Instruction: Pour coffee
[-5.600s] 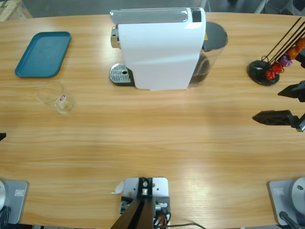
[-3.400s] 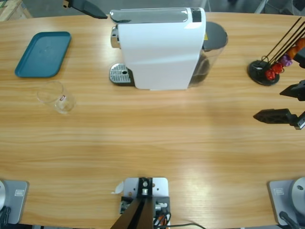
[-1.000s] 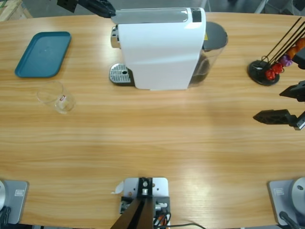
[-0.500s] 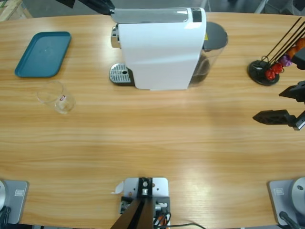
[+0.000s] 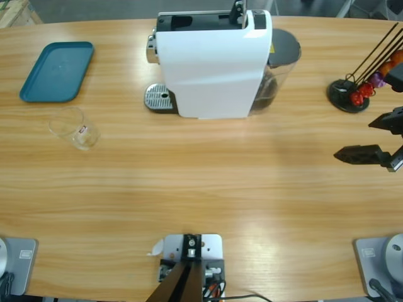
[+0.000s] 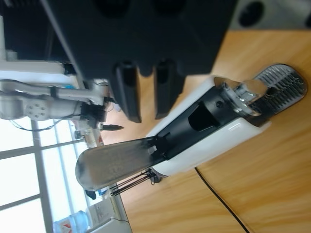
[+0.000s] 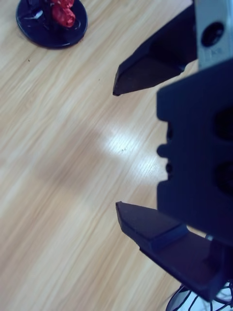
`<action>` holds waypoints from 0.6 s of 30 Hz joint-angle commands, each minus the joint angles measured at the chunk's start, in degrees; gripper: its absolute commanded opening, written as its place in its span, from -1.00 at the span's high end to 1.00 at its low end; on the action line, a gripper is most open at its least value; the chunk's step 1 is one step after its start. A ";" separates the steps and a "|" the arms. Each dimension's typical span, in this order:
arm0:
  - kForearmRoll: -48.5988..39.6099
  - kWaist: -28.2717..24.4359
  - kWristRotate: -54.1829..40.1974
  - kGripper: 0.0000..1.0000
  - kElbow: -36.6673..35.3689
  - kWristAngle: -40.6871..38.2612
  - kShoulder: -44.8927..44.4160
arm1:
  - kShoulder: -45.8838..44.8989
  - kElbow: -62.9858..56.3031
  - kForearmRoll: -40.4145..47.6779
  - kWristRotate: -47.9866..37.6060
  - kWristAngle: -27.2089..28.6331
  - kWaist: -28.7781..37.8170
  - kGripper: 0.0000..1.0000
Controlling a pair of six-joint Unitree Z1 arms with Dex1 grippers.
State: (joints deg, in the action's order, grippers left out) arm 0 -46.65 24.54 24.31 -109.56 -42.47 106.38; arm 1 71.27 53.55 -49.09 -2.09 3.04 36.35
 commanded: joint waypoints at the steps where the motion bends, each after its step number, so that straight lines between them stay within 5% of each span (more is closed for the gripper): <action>1: -1.34 7.08 -18.60 -0.99 10.78 21.90 -12.14 | -8.17 5.23 1.46 -7.57 9.27 -9.57 -1.00; 7: -1.25 8.94 -26.86 -1.00 27.21 22.94 -23.07 | -8.75 3.35 6.20 -7.68 11.89 -21.98 -1.00; 11: -0.67 8.94 -36.19 -1.00 38.23 32.99 -31.21 | -8.34 0.66 11.20 -9.61 12.61 -27.68 -1.00; 18: 1.26 8.94 -40.27 -1.00 42.26 33.24 -34.45 | -5.97 -8.01 24.52 -5.89 10.32 -28.00 -0.78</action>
State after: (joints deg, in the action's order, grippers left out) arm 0 -46.91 32.88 -14.92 -70.62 -10.09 74.32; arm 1 63.62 52.99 -33.49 -10.99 14.51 9.21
